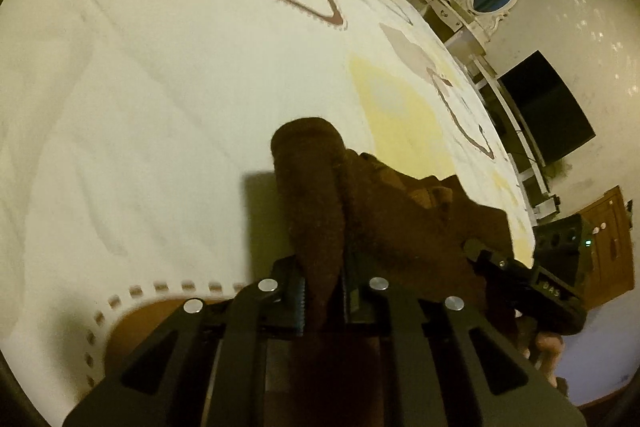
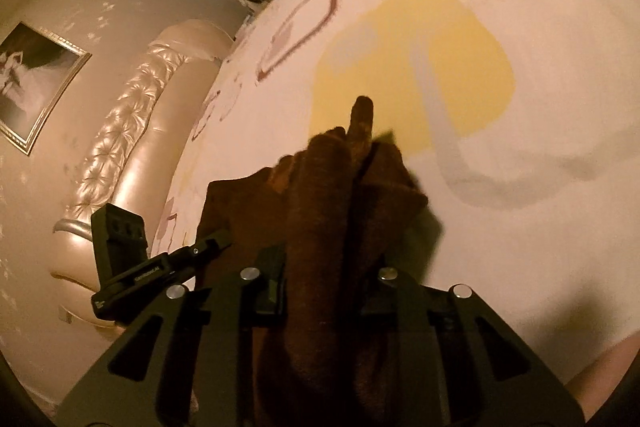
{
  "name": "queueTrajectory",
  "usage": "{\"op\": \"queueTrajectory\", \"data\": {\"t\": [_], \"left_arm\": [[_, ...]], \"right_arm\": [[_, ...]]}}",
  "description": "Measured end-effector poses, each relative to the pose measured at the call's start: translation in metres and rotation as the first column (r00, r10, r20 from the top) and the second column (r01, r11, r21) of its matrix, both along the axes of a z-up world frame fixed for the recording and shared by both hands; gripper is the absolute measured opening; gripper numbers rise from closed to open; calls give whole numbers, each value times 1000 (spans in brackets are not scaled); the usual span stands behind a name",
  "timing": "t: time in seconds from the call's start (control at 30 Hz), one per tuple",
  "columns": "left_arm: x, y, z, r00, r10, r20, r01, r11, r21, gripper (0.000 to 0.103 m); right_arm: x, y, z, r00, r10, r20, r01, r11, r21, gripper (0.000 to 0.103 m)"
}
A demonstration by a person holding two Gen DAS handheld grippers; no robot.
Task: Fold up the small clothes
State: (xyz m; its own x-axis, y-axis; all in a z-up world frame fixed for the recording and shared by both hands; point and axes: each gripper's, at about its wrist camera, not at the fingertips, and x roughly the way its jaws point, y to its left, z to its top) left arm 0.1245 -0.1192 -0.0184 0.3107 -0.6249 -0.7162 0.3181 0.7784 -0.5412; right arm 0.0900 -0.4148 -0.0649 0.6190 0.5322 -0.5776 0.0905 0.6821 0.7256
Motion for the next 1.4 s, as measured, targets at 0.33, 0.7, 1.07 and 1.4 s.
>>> {"op": "queueTrajectory", "data": {"t": [0.33, 0.7, 1.07, 1.4], "left_arm": [[38, -7, -7, 999, 25, 22, -27, 998, 61, 13], [26, 10, -11, 999, -3, -51, 2, 1000, -17, 43], [-72, 40, -19, 986, -98, -136, 71, 980, -187, 73], [-75, 46, -26, 984, -43, -172, 13, 985, -173, 40]], "right_arm": [[42, -4, -13, 998, -55, -12, 55, 998, -8, 21], [19, -22, -23, 996, -52, -74, 64, 983, 172, 48], [-77, -8, -28, 997, 44, -61, -20, 937, 348, 57], [-77, 5, -42, 991, 21, -131, 31, 925, 380, 24]]}}
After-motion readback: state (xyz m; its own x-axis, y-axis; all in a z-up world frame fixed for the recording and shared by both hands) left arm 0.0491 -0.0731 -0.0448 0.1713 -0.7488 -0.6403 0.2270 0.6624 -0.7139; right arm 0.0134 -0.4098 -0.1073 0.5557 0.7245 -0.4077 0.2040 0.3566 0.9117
